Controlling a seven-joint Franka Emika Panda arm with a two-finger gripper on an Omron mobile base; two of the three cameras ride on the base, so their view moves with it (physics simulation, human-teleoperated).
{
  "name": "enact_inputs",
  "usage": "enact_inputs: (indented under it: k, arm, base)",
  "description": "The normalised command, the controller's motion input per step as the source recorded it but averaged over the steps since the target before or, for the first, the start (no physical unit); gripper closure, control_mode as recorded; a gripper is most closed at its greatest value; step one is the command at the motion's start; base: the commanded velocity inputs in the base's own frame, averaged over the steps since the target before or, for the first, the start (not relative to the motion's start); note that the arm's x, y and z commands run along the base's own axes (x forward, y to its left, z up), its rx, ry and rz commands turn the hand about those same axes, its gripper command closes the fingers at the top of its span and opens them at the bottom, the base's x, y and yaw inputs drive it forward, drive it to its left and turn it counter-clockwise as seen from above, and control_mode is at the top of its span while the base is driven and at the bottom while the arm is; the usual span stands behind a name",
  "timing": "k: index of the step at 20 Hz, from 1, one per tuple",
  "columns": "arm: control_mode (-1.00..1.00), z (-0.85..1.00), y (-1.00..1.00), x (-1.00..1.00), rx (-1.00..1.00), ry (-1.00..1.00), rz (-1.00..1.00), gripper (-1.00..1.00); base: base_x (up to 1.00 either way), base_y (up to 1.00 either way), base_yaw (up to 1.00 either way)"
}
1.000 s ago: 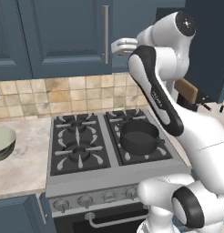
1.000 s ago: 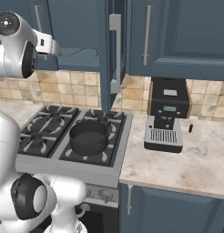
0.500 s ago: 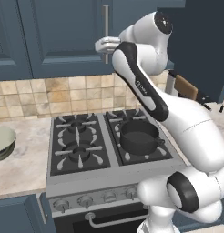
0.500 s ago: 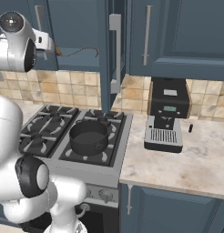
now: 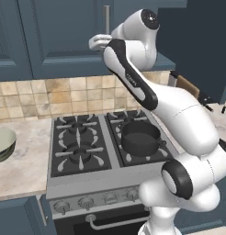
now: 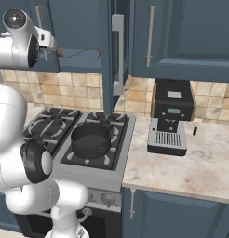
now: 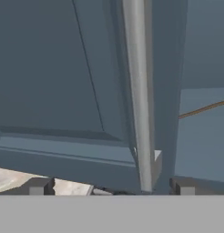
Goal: Open the cabinet and move the ladle to the pot. Then close the cabinet.
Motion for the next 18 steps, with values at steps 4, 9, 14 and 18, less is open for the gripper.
enact_inputs:
  k: [4,9,14,18]
  arm:
    - [-1.00,0.00,0.00,0.26,-0.05,0.02,-0.09,-1.00]
    - [-1.00,0.00,0.00,0.25,-0.06,0.00,-0.09,-1.00]
    - [-1.00,0.00,0.00,0.31,-0.06,0.00,-0.07,-1.00]
    - [-1.00,0.00,0.00,0.35,-0.07,0.00,-0.06,-1.00]
  base:
    - [0.00,0.00,0.00]
    - [0.00,0.00,0.00]
    - [0.00,0.00,0.00]
    - [0.00,0.00,0.00]
